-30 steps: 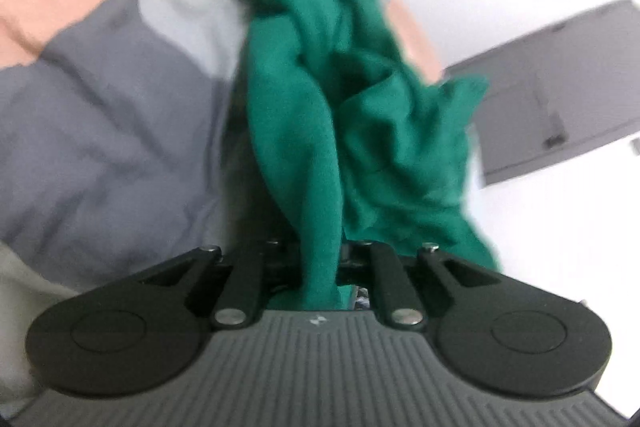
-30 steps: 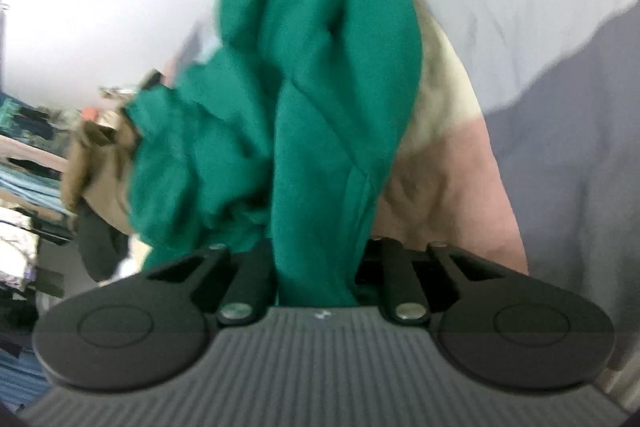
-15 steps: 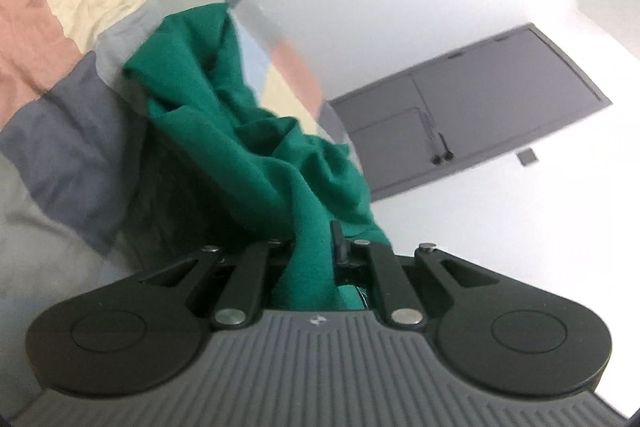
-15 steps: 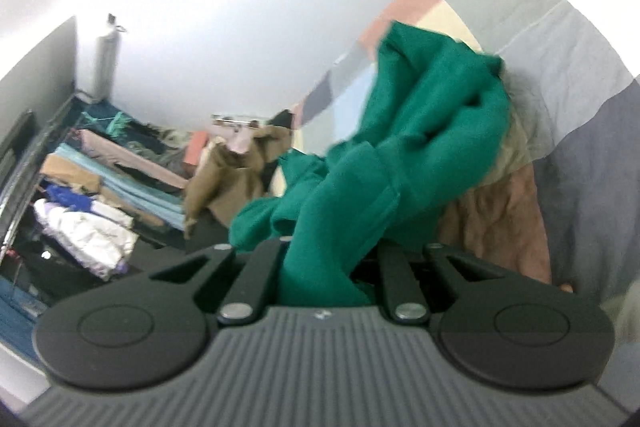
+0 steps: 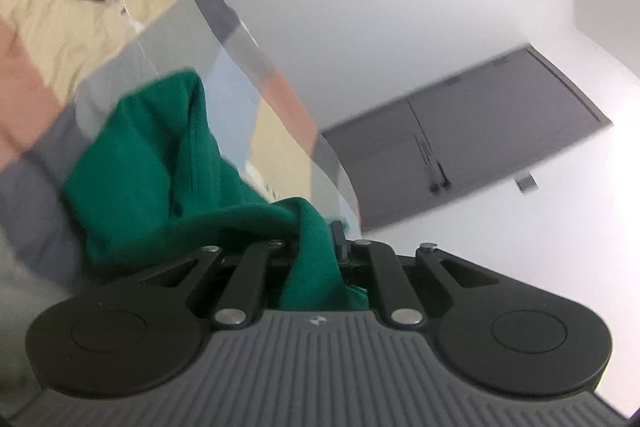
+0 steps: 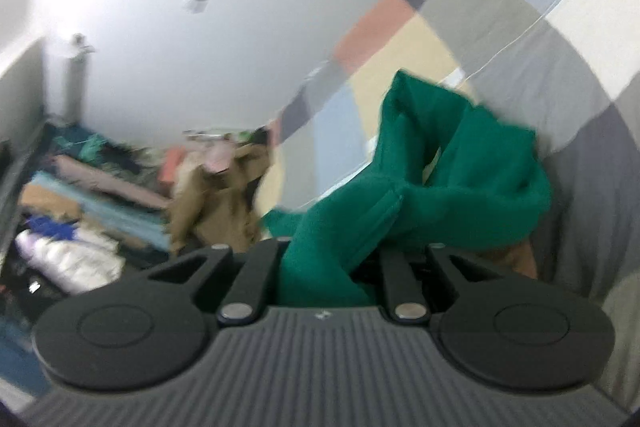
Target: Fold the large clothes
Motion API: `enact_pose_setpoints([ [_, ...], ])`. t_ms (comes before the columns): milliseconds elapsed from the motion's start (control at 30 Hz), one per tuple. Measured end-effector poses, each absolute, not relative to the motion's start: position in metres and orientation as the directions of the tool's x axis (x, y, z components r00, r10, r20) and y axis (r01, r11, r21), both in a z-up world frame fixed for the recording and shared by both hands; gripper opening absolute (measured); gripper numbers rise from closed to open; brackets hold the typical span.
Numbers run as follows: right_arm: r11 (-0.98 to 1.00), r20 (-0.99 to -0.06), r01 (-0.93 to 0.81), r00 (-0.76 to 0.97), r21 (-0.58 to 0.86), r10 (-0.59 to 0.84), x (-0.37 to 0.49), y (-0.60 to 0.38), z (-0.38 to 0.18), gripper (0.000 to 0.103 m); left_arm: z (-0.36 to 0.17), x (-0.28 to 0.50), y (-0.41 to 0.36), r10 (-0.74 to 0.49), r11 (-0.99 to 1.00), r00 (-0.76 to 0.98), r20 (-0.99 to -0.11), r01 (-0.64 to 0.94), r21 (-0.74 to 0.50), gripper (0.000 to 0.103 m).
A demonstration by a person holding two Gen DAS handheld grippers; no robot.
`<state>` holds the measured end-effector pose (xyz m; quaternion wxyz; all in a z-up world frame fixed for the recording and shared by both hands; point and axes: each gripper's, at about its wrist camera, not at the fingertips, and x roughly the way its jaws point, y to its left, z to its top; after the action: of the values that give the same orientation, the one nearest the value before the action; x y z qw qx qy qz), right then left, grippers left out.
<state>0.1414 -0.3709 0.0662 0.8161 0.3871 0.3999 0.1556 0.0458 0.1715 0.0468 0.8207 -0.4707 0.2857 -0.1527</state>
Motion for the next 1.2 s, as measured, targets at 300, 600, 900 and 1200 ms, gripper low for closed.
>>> enact_pose_setpoints([
  [300,0.673,-0.614,0.214,0.657,0.708,0.437,0.268,-0.354,0.028,0.020,0.024,0.181,0.186,-0.382,0.553,0.837,-0.393,-0.134,-0.822,0.013],
  [600,0.581,-0.551,0.218,0.674,0.785,0.492,0.339,-0.366,-0.069,0.020,-0.038,0.270,0.196,-0.360,0.617,0.827,-0.432,-0.137,-0.775,0.013],
  [900,0.622,-0.598,0.222,0.627,0.751,0.499,0.380,-0.354,-0.118,0.018,-0.104,0.323,0.210,-0.353,0.618,0.784,-0.510,-0.214,-0.757,0.014],
  [1200,0.659,-0.578,0.167,0.664,0.733,0.474,0.354,-0.349,-0.095,0.025,-0.081,0.307,0.206,-0.388,0.655,0.783,-0.486,-0.137,-0.743,0.065],
])
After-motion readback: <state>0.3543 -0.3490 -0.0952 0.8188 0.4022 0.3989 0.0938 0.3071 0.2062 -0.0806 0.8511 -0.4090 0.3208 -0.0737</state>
